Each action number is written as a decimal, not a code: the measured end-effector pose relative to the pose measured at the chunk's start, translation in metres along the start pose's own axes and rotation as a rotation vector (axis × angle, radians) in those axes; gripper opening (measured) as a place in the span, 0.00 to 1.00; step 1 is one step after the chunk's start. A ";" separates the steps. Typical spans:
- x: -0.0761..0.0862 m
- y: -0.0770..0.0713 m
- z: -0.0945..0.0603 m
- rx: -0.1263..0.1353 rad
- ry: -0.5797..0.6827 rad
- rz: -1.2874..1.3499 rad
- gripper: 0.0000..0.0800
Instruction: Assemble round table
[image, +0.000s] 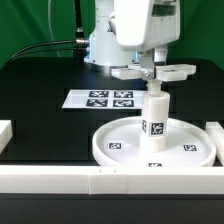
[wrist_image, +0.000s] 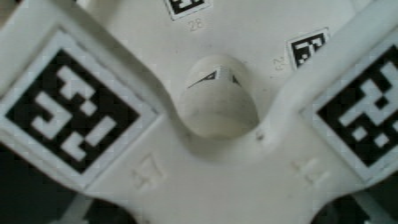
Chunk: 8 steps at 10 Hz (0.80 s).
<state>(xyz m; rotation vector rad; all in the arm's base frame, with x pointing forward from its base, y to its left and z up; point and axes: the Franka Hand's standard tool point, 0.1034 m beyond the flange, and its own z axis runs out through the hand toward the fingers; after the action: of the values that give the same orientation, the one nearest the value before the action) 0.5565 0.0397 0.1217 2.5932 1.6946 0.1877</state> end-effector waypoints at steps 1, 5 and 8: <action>0.003 -0.001 0.003 0.010 -0.004 0.001 0.56; 0.000 0.000 0.006 0.016 -0.008 0.007 0.56; -0.001 -0.002 0.011 0.026 -0.011 0.008 0.56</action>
Offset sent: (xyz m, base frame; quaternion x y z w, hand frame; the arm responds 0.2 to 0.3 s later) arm 0.0000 0.0000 0.0000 0.0000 0.0000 0.0000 1.0000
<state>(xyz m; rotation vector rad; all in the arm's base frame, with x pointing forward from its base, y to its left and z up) 0.5553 0.0401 0.1102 2.6142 1.6949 0.1518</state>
